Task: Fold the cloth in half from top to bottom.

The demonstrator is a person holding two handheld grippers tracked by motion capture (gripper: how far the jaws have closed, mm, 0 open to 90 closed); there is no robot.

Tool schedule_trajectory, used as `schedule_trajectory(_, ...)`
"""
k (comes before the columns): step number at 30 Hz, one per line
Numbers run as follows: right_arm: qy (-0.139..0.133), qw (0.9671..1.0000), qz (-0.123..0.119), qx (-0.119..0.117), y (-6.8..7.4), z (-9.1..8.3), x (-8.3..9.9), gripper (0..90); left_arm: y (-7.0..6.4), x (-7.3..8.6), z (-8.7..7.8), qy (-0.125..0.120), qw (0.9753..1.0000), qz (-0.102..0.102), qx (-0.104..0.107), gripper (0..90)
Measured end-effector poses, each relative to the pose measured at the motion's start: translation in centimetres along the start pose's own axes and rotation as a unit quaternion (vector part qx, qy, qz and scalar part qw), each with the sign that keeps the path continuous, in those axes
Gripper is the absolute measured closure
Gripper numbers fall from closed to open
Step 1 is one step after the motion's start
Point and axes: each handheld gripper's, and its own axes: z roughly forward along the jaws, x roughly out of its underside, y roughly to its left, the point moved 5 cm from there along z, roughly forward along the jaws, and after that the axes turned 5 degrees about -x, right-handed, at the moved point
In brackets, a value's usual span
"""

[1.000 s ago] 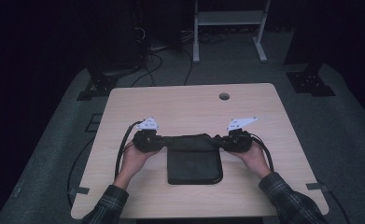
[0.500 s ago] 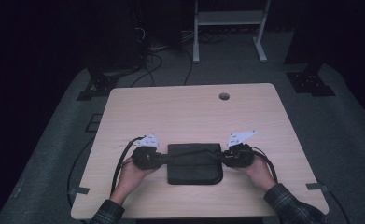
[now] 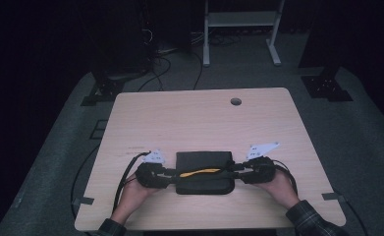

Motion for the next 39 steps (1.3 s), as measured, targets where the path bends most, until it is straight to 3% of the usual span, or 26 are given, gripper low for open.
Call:
schedule_trajectory(3,-0.034,0.9994,-0.003,0.005,0.3,-1.7,-0.4,68.7,0.0,-0.5,-1.2,-0.018,0.9998,0.002,-0.006,64.2)
schedule_trajectory(6,-0.057,0.998,-0.01,0.024,0.1,-3.2,-1.0,74.7,0.4,-1.0,-1.9,-0.031,0.9994,0.002,-0.012,71.8)
schedule_trajectory(11,-0.059,0.9976,-0.005,0.036,-1.0,-3.3,-1.2,79.6,0.9,-1.3,-1.5,-0.033,0.9994,0.001,-0.015,79.7)
schedule_trajectory(15,-0.035,0.9989,-0.002,0.031,-1.6,-1.7,-1.0,82.6,1.3,-1.4,0.1,-0.026,0.9995,-0.002,-0.017,80.8)
schedule_trajectory(18,-0.02,0.9996,-0.005,0.018,-1.5,-0.3,-0.9,82.6,1.1,-1.1,1.2,-0.011,0.9999,-0.004,-0.005,80.9)
schedule_trajectory(23,0.012,0.9997,-0.02,-0.009,0.0,1.7,-0.4,82.6,-0.8,0.1,2.6,0.029,0.9994,0.013,0.016,80.8)
schedule_trajectory(25,0.037,0.9988,-0.026,-0.018,0.7,2.5,0.2,82.6,-1.3,0.8,3.0,0.046,0.9986,0.015,0.019,80.7)
schedule_trajectory(28,0.064,0.9971,-0.039,-0.015,1.6,3.1,1.2,82.7,-1.8,1.2,2.8,0.047,0.9986,0.017,0.018,80.6)
schedule_trajectory(31,0.07,0.9965,-0.046,-0.008,2.1,3.1,1.5,82.8,-2.0,1.4,2.8,0.048,0.9984,0.026,0.012,79.3)
schedule_trajectory(33,0.072,0.9962,-0.049,-0.003,2.3,3.2,1.6,82.7,-2.1,1.3,2.7,0.047,0.9984,0.031,0.005,76.2)
schedule_trajectory(35,0.072,0.9962,-0.049,-0.002,2.3,3.2,1.5,81.3,-2.1,1.2,2.6,0.042,0.9987,0.028,0.001,65.6)
schedule_trajectory(36,0.065,0.997,-0.043,0.001,2.1,3.1,1.4,70.8,-1.9,1.1,2.3,0.036,0.9991,0.021,-0.002,56.5)
schedule_trajectory(39,0.047,0.9984,-0.031,0.007,1.6,2.6,1.0,59.5,-1.8,0.8,1.8,0.019,0.9998,0.006,-0.002,41.3)
